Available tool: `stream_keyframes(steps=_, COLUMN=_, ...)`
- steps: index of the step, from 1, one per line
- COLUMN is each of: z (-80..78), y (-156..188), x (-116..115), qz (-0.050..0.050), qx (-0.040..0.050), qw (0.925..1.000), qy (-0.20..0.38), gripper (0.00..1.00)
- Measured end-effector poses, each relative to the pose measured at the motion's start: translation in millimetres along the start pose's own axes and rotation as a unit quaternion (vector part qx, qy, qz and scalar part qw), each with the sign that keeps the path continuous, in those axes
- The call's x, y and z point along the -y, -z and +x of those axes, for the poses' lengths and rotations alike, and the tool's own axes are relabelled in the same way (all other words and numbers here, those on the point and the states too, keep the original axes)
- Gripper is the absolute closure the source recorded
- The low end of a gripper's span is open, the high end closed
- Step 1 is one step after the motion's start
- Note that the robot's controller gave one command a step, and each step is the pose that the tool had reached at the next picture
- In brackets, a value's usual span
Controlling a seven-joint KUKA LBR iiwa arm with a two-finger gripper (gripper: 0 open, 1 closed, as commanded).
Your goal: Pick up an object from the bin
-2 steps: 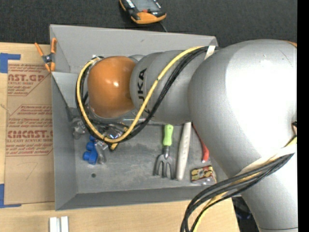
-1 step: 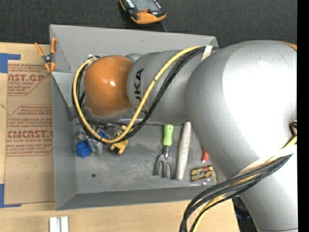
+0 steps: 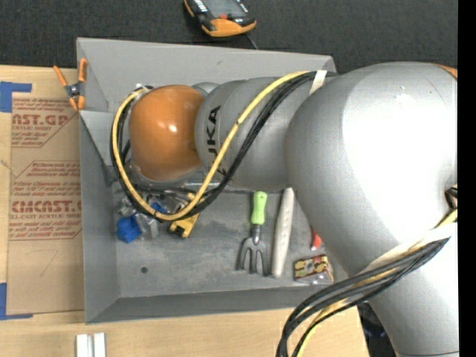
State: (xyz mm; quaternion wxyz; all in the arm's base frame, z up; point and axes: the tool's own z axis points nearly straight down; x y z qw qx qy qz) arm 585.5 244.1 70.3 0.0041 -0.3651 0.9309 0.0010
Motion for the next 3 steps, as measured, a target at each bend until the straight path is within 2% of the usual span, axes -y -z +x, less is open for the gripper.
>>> stream_keyframes(steps=1, z=0.1, y=11.2, x=-0.5, qz=-0.001, qx=0.0002, qw=1.0, qy=-0.001, gripper=1.0)
stream_keyframes(steps=2, z=1.9, y=39.7, x=-1.6, qz=-0.002, qx=-0.0036, qw=1.0, qy=-0.001, gripper=1.0)
stream_keyframes(steps=3, z=-0.1, y=73.3, x=-1.7, qz=-0.001, qx=-0.0008, qw=1.0, qy=-0.001, gripper=1.0)
